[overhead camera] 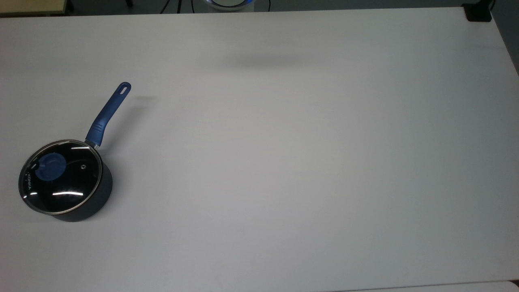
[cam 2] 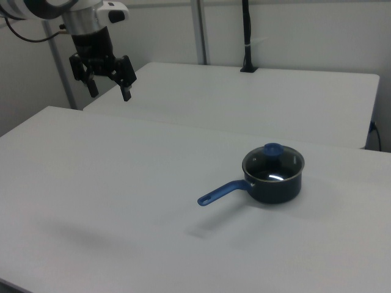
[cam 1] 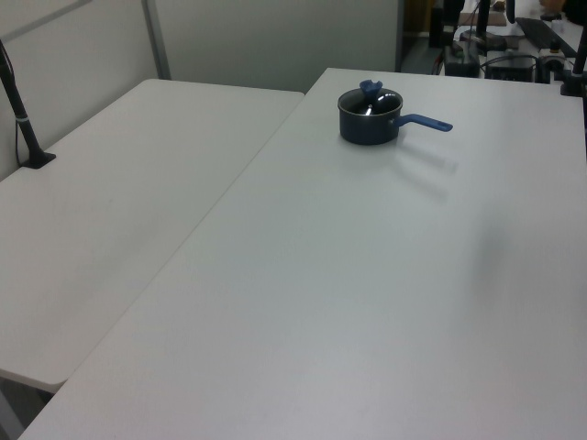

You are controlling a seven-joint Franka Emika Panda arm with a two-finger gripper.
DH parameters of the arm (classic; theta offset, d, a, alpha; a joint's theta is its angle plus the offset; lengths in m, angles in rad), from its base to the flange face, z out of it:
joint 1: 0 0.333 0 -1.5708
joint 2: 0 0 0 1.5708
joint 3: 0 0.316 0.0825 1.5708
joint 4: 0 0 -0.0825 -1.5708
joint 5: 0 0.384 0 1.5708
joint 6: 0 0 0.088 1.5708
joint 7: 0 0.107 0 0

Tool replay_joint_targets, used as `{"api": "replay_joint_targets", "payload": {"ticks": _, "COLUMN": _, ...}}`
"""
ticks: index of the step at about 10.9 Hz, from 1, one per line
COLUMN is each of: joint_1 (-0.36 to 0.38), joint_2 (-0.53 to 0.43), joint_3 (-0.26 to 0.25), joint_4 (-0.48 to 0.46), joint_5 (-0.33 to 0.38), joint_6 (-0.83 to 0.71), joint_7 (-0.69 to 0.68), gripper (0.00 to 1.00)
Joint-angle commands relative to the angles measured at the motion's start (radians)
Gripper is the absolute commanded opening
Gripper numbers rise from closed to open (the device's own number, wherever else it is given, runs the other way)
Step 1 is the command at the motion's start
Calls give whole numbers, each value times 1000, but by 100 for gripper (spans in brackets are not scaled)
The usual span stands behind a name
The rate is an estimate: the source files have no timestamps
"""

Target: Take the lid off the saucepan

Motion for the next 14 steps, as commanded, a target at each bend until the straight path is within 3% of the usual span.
{"api": "replay_joint_targets", "payload": {"ticks": 1, "joint_1": 17, "joint_2": -34, "joint_3": -14, "joint_4": -44, "joint_5": 20, "joint_6": 23, "joint_7": 22, "gripper": 100}}
{"api": "replay_joint_targets", "payload": {"ticks": 14, "joint_1": 15, "joint_2": -34, "joint_3": -14, "joint_4": -45, "joint_5": 17, "joint_6": 29, "joint_7": 8, "gripper": 100}}
